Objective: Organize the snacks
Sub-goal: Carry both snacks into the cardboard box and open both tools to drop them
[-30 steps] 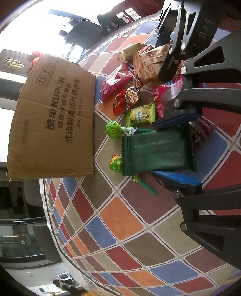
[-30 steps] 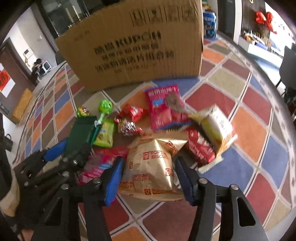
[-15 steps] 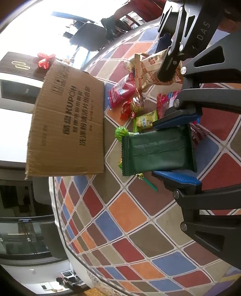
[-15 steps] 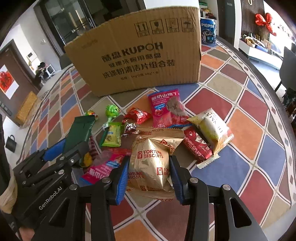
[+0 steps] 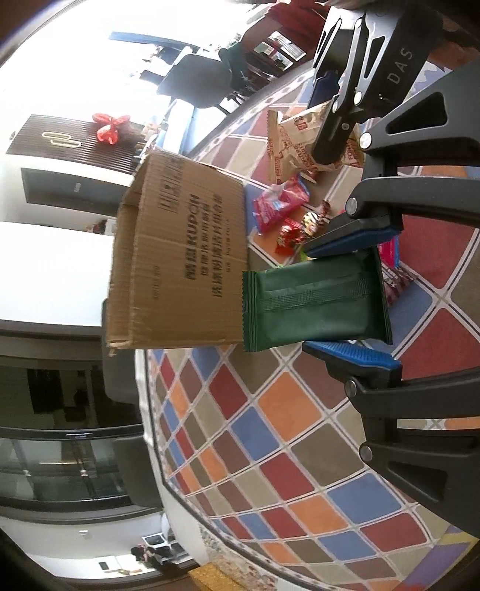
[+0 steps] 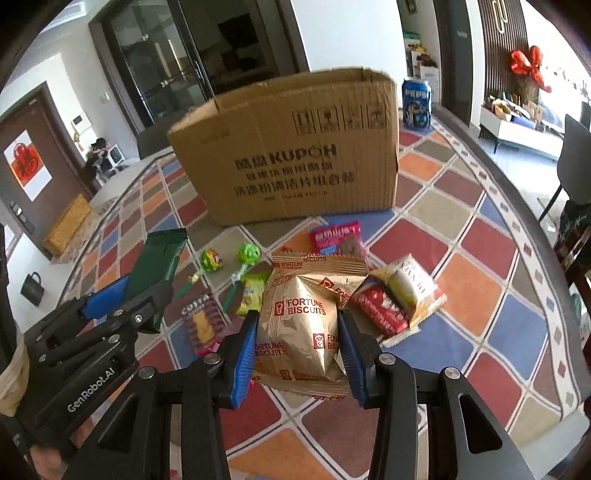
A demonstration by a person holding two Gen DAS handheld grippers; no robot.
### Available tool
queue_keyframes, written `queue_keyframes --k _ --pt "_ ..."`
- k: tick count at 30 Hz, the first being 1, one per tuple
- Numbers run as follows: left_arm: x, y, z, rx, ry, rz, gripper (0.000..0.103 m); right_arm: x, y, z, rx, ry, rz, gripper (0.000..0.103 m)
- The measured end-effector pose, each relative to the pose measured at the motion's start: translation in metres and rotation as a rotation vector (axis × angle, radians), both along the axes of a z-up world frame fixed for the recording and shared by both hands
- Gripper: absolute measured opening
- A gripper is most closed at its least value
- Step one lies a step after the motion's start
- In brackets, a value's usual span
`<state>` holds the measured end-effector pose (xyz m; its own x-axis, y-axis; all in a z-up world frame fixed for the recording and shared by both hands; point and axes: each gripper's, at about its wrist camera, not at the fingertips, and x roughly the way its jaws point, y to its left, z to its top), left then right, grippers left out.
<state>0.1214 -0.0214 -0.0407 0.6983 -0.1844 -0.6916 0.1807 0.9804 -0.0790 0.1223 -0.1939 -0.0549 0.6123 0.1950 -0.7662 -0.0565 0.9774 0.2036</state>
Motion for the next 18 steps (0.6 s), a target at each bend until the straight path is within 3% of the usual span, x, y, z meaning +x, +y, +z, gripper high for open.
queue_keyframes --k 18 --pt "0.034 -0.008 0.067 -0.054 -0.136 -0.045 0.044 0.028 -0.013 0.064 -0.027 -0.212 -0.007 0.043"
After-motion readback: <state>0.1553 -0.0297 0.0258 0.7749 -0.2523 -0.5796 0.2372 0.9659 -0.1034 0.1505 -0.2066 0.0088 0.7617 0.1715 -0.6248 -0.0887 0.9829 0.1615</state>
